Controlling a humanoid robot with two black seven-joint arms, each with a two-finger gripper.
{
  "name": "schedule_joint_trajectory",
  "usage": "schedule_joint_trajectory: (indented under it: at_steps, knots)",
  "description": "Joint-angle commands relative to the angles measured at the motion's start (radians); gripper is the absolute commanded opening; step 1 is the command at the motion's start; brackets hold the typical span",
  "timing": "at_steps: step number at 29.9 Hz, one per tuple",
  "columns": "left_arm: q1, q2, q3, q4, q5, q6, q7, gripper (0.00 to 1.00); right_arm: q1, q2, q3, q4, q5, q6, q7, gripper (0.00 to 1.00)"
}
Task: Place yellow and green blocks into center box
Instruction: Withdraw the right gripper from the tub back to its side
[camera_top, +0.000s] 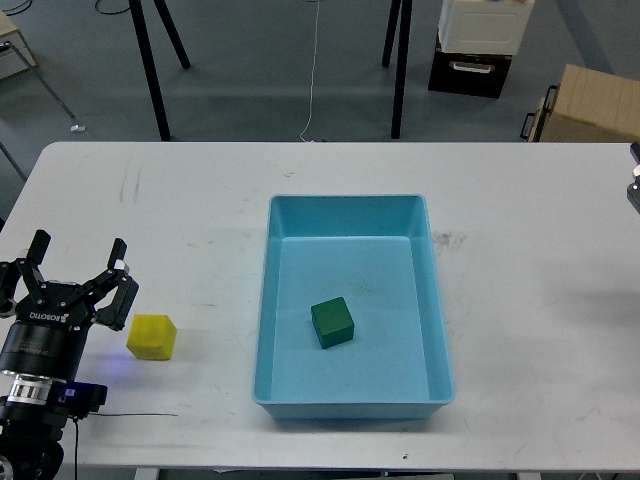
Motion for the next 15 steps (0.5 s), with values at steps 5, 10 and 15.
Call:
schedule_joint_trajectory:
  at_steps: [5, 10, 15]
  knots:
    - [-0.003, 0.002, -0.008, -0.004, -0.002, 0.000, -0.001, 1.00, -0.259, 0.292, 0.055, 0.166, 0.006, 0.014, 0.005, 1.00]
    - [-0.003, 0.003, -0.009, -0.005, 0.000, 0.000, -0.003, 1.00, -0.310, 0.351, 0.048, 0.188, 0.006, 0.014, 0.005, 1.00]
    - [-0.004, 0.002, -0.018, -0.014, -0.008, 0.000, -0.007, 1.00, -0.313, 0.334, 0.067, 0.185, 0.005, 0.014, 0.005, 1.00]
